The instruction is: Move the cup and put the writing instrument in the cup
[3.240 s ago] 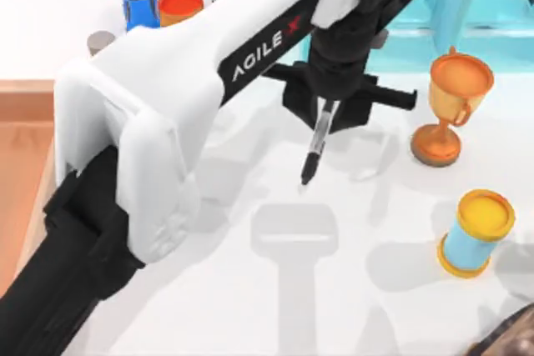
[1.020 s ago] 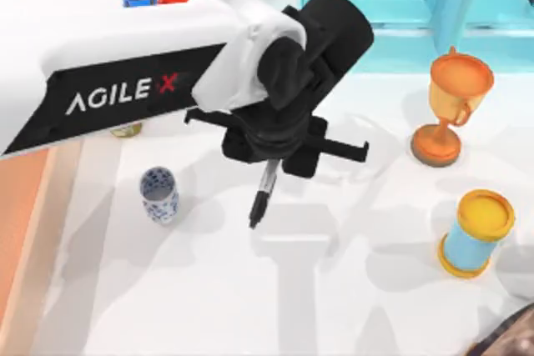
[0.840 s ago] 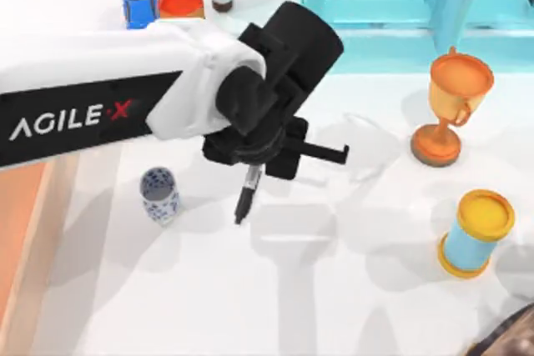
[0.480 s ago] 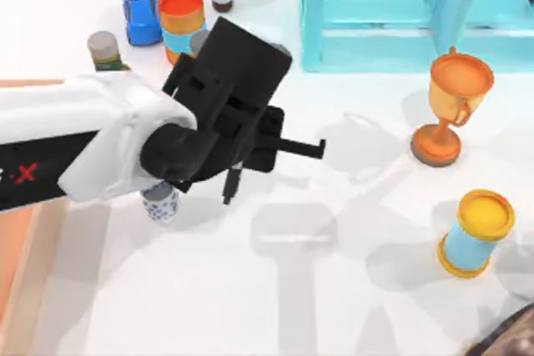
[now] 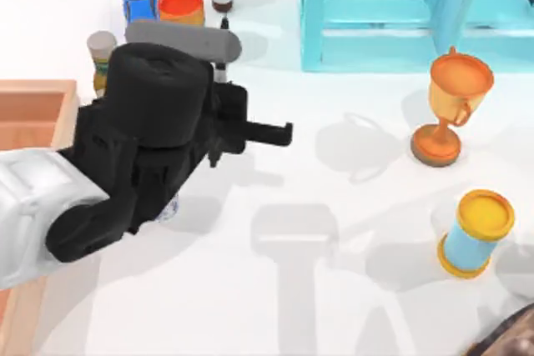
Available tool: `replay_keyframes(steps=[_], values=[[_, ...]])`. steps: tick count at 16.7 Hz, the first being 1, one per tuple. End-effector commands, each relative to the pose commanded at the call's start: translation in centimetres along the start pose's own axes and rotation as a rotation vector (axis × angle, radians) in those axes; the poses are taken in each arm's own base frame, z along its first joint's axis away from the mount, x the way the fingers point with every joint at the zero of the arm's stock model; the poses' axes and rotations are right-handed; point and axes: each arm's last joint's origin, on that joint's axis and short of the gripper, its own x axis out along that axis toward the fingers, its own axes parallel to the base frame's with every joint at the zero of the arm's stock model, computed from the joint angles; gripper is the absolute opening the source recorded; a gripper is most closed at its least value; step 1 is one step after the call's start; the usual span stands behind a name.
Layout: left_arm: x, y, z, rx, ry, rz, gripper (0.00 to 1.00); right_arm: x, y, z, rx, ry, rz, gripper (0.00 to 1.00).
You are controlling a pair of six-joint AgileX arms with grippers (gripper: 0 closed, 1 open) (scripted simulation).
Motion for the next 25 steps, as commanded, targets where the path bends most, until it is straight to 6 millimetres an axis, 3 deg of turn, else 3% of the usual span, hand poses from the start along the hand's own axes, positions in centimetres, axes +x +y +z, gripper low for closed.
replay_keyframes(steps=[12, 18, 25], values=[[-5.9, 3.5, -1.3, -0.054, -0.447, 0.004, 0.0, 0.0, 0.0, 0.0, 0.0, 0.0, 0.0, 1.0], [-7.8, 5.4, -4.6, 0.012, -0.532, 0.036, 0.0, 0.0, 0.0, 0.0, 0.0, 0.0, 0.0, 1.0], [-8.1, 5.7, -5.1, 0.021, -0.544, 0.041, 0.0, 0.0, 0.0, 0.0, 0.0, 0.0, 0.0, 1.0]])
